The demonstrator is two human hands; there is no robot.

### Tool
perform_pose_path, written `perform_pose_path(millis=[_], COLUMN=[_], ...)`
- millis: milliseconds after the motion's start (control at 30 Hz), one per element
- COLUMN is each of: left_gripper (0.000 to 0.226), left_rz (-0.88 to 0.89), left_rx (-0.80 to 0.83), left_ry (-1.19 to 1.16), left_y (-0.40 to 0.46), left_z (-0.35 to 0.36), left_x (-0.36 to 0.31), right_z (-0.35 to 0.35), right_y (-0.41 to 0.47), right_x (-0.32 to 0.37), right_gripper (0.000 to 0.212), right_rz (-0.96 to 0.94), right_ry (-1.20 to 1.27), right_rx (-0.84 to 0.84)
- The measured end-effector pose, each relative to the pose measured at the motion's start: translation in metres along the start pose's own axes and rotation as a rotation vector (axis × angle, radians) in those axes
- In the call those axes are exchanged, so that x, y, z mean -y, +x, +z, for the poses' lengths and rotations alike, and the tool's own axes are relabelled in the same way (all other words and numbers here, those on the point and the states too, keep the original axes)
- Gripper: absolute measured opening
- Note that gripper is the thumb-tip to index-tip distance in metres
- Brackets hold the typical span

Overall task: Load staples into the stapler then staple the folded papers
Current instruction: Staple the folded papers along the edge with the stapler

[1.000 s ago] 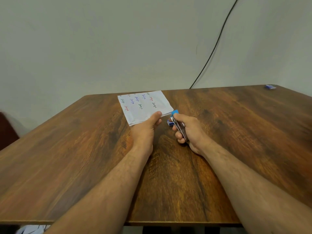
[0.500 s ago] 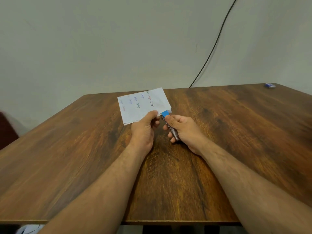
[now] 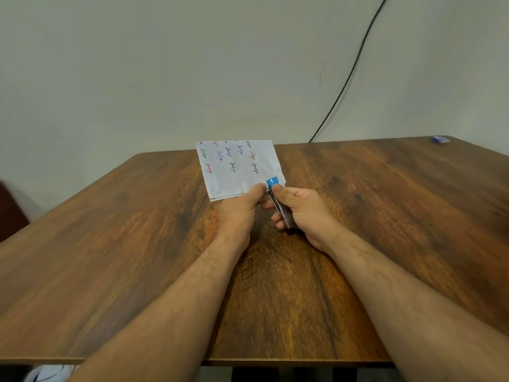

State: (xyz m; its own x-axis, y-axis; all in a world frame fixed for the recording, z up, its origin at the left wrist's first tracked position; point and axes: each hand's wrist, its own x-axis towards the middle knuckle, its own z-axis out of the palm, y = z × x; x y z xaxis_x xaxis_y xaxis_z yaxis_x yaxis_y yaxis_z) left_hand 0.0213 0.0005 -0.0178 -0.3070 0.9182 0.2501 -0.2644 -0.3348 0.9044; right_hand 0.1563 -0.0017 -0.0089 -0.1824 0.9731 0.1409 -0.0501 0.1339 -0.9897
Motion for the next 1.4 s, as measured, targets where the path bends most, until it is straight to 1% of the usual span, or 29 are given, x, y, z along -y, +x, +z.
perform_pose_path(millis=[100,200,267,333,367,433,500,567,800,967,1033,1233,1400], left_gripper=[0.027,0.032,0.031,0.031,0.032,0.038,0.043,0.038,0.032,0.027,0.025,0.033,0.033], left_rz=[0.008,-0.001,-0.014,-0.03,-0.033,-0.021,-0.01,0.004,-0.029,-0.026,-0.035,-0.05,-0.073], left_rx=[0.032,0.037,0.033,0.042,0.053,0.068,0.073,0.087,0.132,0.178,0.184,0.172,0.162], left_ry=[-0.01,-0.058,-0.081,-0.058,-0.031,0.009,0.009,0.003,-0.017,-0.027,-0.032,-0.039,-0.059], left_y=[0.001,0.0023,0.0035,0.0036,0.0032,0.0011,0.0006,0.0008,-0.002,-0.0036,-0.004,-0.0045,-0.0043], left_z=[0.0003,-0.0005,-0.001,-0.0014,-0.0016,-0.0013,-0.0003,0.0008,0.0018,0.0029,0.0029,0.0033,0.0029], left_x=[0.0022,0.0026,0.0023,0.0032,0.0041,0.0056,0.0058,0.0068,0.006,0.0034,0.0033,0.0035,0.0039], right_z=[-0.0021,-0.0041,-0.005,-0.0052,-0.0047,-0.0053,-0.0069,-0.0085,-0.0101,-0.0095,-0.01,-0.009,-0.008], right_y=[-0.0001,0.0017,0.0036,0.0051,0.0054,0.0053,0.0058,0.0055,0.0047,0.0027,0.0016,-0.0016,-0.003], right_x=[0.0009,0.0021,0.0029,0.0021,0.0016,-0.0003,-0.002,-0.0024,0.0002,0.0012,0.0013,0.0035,0.0045], right_gripper=[0.036,0.039,0.048,0.058,0.059,0.055,0.044,0.037,0.036,0.028,0.028,0.026,0.024], right_rz=[0.021,0.065,0.093,0.086,0.075,0.065,0.062,0.064,0.091,0.073,0.074,0.073,0.095], right_ry=[0.08,0.147,0.222,0.226,0.213,0.203,0.199,0.192,0.206,0.21,0.209,0.251,0.305], right_rx=[-0.015,-0.038,-0.06,-0.056,-0.048,-0.039,-0.035,-0.039,-0.073,-0.083,-0.088,-0.102,-0.083])
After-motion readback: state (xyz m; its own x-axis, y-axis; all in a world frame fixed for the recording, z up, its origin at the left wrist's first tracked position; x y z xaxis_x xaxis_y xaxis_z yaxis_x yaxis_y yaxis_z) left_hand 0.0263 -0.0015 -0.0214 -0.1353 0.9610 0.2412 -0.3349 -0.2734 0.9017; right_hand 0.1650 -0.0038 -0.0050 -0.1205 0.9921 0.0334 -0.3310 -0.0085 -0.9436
